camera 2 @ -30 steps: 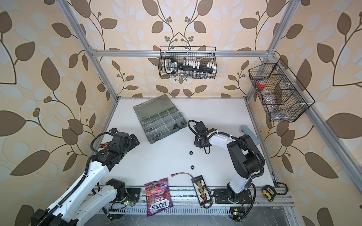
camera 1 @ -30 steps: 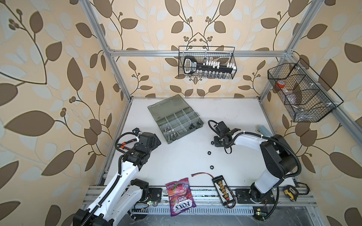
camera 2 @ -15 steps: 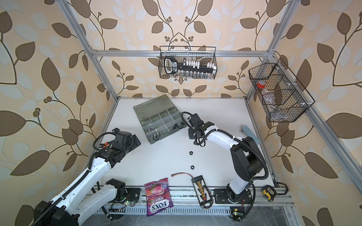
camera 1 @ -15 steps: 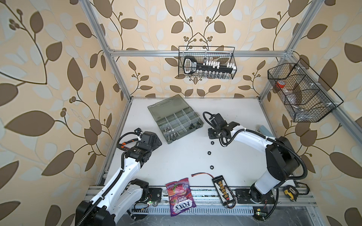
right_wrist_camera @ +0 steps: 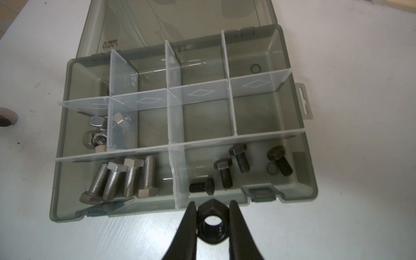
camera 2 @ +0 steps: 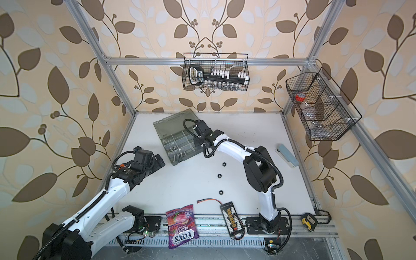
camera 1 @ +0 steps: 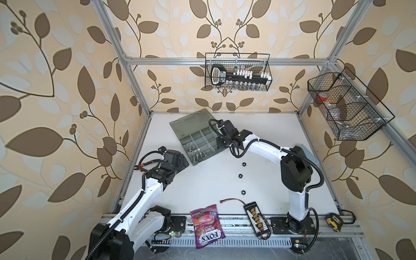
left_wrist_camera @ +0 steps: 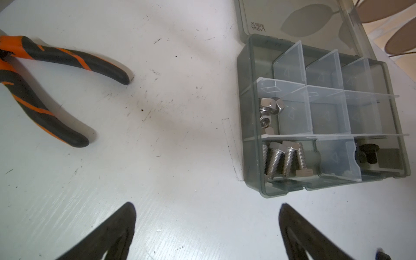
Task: Sort the screws and nuts into containers
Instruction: Place the nut into the container.
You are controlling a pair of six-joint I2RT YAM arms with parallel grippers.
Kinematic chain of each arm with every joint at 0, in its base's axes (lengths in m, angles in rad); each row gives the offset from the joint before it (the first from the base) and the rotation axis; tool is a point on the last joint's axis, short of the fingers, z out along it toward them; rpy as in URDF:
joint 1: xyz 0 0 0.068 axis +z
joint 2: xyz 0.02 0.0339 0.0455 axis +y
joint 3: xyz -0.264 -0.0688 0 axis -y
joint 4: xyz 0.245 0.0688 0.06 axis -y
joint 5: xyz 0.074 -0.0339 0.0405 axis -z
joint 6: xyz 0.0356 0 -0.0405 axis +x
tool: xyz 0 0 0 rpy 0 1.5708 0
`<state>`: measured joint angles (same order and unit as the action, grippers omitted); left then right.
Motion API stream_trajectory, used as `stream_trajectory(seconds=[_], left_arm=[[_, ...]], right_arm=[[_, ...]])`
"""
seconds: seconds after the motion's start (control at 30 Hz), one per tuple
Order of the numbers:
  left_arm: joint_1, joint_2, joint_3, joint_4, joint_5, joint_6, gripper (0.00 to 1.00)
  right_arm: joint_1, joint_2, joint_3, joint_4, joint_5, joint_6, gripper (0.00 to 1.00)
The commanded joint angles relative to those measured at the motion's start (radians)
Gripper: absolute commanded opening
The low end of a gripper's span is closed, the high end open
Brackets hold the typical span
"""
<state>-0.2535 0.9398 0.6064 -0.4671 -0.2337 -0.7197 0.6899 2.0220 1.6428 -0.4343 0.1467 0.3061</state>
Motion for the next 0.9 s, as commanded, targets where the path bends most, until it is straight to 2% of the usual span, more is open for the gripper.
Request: stream_trajectory(seconds=[0.0, 0.33, 0.6, 0.87], left_arm=[[0.010, -0.002, 0.024, 0.023, 0.010, -0.009, 0.99], [0.009, 0.004, 0.026, 0.024, 0.017, -0.003, 0.99], [0.010, 0.005, 0.029, 0.025, 0.019, -0.003, 0.99], [0.010, 0.007, 0.037, 0.019, 0.009, -0.003, 0.99]], right_arm=[[0.000, 0.050, 0.063, 0.035, -0.011, -0.030, 0.00], [0.000, 0.196, 0.232, 0.052, -0.032, -0.042, 0.00], [0.000, 0.270, 0.294, 0.051, -0.032, -0.044, 0.01], [0.000, 0.320, 0.333, 0.048, -0.025, -0.045, 0.20]])
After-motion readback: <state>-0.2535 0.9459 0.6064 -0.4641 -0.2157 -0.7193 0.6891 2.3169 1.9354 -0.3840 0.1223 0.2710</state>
